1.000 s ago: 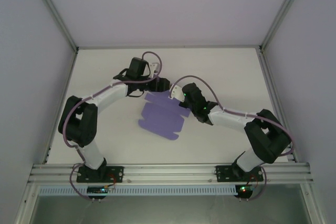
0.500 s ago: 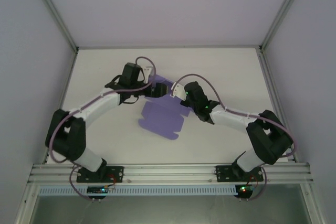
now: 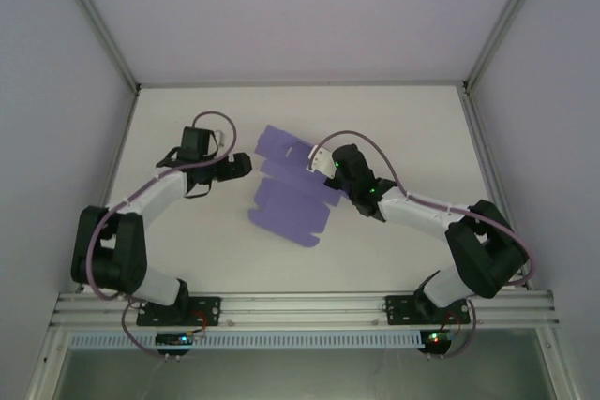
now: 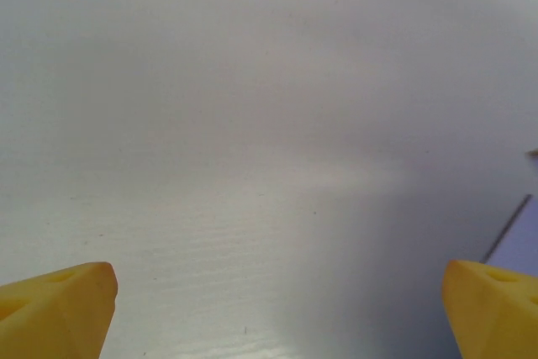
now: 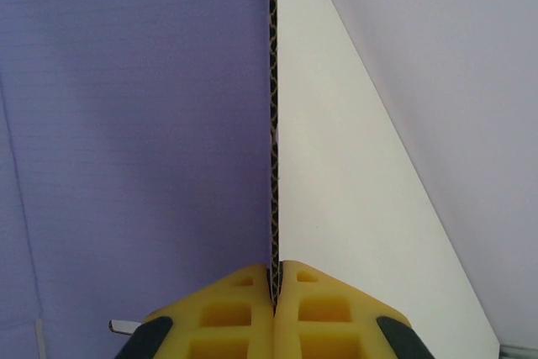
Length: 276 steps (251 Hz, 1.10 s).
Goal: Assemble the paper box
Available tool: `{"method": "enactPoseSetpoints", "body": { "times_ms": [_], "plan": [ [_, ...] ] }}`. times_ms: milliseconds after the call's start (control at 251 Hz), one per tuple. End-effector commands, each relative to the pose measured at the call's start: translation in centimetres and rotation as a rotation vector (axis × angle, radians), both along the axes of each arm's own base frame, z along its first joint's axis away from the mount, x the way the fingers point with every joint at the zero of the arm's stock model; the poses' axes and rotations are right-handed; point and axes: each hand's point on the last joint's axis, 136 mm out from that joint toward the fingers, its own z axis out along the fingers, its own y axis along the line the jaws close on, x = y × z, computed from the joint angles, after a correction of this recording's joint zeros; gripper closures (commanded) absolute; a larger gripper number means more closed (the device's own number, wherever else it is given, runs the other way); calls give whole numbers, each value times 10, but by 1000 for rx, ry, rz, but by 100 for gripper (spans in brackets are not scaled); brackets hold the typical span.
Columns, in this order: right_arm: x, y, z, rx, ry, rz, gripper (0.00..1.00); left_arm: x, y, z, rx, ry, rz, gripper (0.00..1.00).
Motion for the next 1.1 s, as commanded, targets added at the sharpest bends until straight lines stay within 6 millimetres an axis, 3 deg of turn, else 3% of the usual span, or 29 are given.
{"method": "enactPoseSetpoints", "body": {
  "times_ms": [0, 136, 255, 519, 754, 1098],
  "plan": [
    [2, 2, 14, 38, -17, -7, 100, 9, -12, -6, -48, -12, -34, 2],
    [2, 2, 14, 41, -15, -5, 100, 15, -30, -14, -136, 9, -94, 5],
    [3, 2, 14, 63, -8, -17, 100, 12, -49, -11, -226, -10, -181, 9],
    [5, 4, 12, 112, 18, -25, 100, -1, -62, -6, -307, -42, -260, 11],
    [11, 7, 13, 136, 26, -44, 100, -13, -86, 17, -410, -127, -379, 13],
    [13, 13, 17, 183, 28, -57, 100, -24, -123, 35, -436, -188, -523, 16]
  ]
}}
